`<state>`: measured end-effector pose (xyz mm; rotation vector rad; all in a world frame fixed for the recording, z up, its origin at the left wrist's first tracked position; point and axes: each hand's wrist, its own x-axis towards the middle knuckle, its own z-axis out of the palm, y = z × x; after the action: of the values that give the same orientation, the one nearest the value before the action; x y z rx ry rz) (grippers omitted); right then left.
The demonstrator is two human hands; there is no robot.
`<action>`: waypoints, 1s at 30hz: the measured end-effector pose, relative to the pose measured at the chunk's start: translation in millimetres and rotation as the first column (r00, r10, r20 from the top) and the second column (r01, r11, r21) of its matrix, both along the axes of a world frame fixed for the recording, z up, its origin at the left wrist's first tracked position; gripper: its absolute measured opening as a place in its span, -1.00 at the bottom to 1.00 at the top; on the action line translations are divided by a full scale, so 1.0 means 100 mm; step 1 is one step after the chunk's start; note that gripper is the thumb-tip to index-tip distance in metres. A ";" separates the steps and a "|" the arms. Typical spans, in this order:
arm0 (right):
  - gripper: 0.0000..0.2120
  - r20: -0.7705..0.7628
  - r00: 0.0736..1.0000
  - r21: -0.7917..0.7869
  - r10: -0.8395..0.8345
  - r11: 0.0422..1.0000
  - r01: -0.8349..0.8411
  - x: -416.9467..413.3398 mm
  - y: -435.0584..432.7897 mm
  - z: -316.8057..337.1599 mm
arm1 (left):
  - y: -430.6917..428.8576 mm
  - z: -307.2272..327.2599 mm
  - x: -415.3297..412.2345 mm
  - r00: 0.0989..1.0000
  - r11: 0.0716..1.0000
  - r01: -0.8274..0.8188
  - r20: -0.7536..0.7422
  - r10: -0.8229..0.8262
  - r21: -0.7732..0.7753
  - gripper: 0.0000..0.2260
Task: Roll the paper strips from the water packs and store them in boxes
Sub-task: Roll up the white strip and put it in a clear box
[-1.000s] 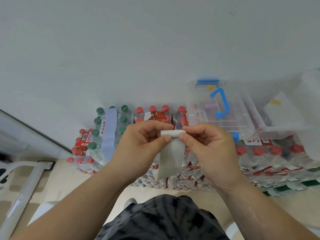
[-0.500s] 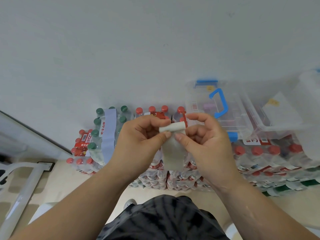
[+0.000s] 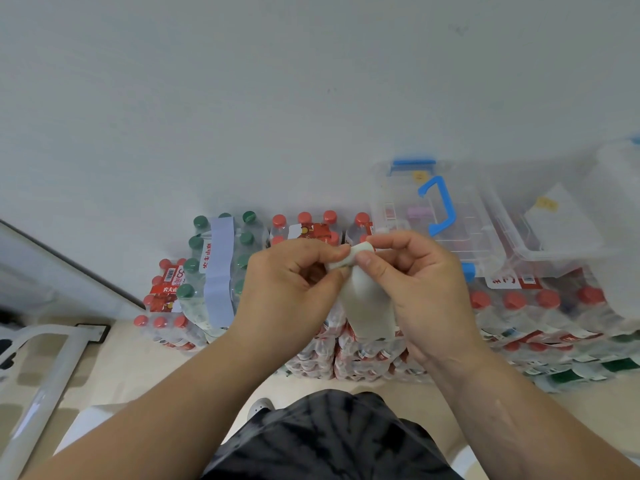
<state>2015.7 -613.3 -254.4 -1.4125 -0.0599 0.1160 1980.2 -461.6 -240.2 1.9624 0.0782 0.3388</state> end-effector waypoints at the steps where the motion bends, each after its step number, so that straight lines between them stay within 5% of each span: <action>1: -0.79 -0.003 1.000 0.008 -0.007 1.000 0.007 0.00 0.00 0.00 | 0.01 -0.01 -0.01 1.000 1.000 0.016 0.006 -0.016 0.013 -0.79; 9: -0.82 0.013 0.998 0.024 0.064 0.998 -0.064 0.03 -0.03 0.00 | 0.03 0.08 0.00 0.986 0.930 0.054 -0.128 -0.108 -0.363 -0.85; 17: -0.70 -0.036 0.999 0.016 0.018 1.000 -0.017 -0.02 -0.01 0.03 | 0.08 0.01 0.01 0.991 0.970 0.099 -0.062 -0.115 -0.222 -0.89; 21: -0.87 0.020 0.999 0.022 0.032 0.999 -0.032 -0.01 -0.03 0.04 | 0.08 0.03 -0.01 0.986 0.945 0.101 -0.097 -0.138 -0.310 -0.75; 30: -0.66 0.009 0.996 -0.020 0.088 0.996 -0.088 -0.02 -0.06 0.04 | 0.05 0.10 -0.03 0.986 0.916 0.053 -0.126 -0.112 -0.397 -0.86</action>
<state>2013.2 -619.1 -250.0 -1.4308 -0.1298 0.1832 1977.6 -456.9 -229.7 1.5821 0.1462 0.1096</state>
